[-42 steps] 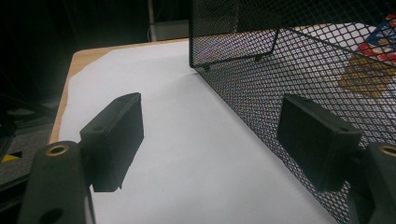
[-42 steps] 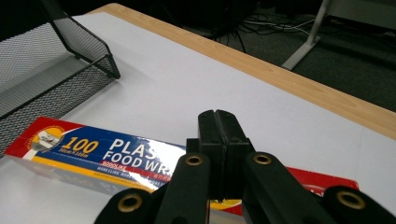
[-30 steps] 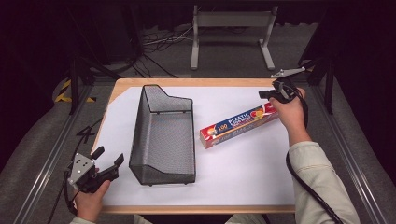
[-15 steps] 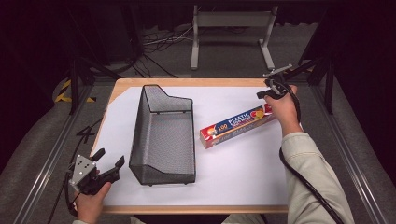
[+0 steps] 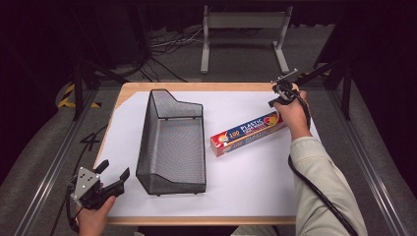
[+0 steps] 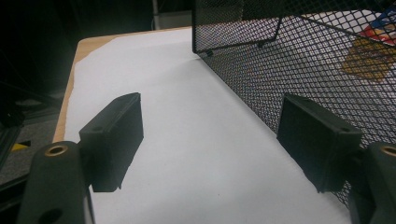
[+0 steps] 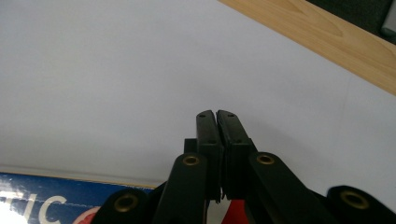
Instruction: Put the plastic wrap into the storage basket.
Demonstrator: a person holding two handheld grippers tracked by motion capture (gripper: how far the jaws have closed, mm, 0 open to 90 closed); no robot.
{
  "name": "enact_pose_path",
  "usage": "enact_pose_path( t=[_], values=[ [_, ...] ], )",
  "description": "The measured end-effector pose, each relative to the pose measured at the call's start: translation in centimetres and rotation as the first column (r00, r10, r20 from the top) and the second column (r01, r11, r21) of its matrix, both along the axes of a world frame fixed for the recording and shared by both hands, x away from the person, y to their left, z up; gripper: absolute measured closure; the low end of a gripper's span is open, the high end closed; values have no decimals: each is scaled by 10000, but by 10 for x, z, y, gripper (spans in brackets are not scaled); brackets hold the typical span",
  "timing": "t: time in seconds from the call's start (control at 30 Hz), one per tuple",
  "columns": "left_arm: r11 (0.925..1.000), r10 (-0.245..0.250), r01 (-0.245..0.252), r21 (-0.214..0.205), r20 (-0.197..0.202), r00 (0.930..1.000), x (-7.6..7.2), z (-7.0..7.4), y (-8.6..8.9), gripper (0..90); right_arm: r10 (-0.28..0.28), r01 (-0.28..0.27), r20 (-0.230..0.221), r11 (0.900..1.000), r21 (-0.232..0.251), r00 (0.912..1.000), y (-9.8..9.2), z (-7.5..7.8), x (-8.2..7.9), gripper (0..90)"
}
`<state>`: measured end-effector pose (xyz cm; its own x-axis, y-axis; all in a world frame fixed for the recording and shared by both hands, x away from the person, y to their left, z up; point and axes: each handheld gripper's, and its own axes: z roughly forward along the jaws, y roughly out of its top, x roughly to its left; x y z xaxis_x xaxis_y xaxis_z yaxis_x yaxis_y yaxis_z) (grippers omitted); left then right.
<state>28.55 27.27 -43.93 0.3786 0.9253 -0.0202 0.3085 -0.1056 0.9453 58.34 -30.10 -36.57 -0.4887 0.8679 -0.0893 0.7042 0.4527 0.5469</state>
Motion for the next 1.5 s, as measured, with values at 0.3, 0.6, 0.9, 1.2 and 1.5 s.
enact_pose_path(
  t=[0.3,0.6,0.9,1.2,1.5],
  values=[
    [10000,-20,20,-28,8,10000,1,-1,1,233,-159,88,-843,9965,-835,9963,3,-19,6,900],
    [10000,-57,57,-43,-22,10000,2,-2,0,231,-181,81,-974,9947,-1027,9951,3,-22,5,900],
    [9997,-104,104,-208,18,9999,10,-1,-1,231,-514,299,-1861,9927,-1167,9812,-6,-23,-9,900],
    [9990,-406,409,-169,129,9991,18,2,-9,231,-552,245,-2710,9930,-1152,9610,-19,-21,-31,900],
    [9985,-530,534,-150,296,9982,25,6,-15,231,-188,-28,-3344,9980,-638,9422,-37,-20,-77,900]
  ],
)
